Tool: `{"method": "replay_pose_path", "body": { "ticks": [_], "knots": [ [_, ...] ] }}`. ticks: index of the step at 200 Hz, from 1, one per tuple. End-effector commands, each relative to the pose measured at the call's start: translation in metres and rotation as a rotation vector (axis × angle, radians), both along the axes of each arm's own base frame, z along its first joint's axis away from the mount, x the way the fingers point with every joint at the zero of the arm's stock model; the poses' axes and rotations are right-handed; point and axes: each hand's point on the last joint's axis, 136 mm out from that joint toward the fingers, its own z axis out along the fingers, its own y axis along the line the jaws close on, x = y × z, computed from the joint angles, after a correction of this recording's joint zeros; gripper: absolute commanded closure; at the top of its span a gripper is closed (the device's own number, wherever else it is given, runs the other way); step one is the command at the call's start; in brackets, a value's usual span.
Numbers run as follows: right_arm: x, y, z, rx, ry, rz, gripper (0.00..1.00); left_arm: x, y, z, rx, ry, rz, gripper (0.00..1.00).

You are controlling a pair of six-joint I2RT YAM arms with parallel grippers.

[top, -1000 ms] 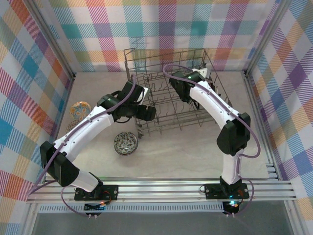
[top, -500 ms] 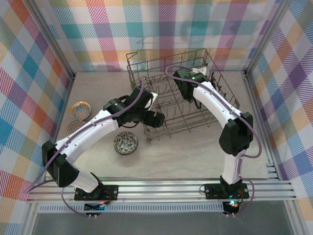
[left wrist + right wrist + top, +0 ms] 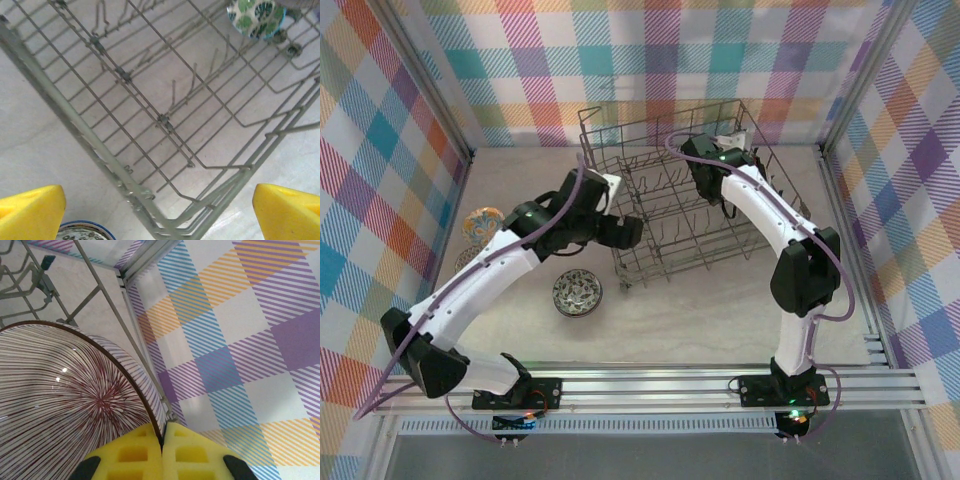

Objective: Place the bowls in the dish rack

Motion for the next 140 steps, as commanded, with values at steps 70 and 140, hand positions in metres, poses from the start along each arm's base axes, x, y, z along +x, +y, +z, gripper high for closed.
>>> {"method": "replay_pose_path", "body": {
  "ticks": [70,140],
  "knots": [
    [0.022,0.003,-0.010,-0.102,0.009,-0.010,1.00,0.017,0.053,-0.010,-0.052,0.031,0.121,0.03],
    [0.017,0.008,-0.013,-0.144,0.006,-0.023,1.00,0.021,0.072,-0.016,-0.068,0.039,0.164,0.03]
  ]
}}
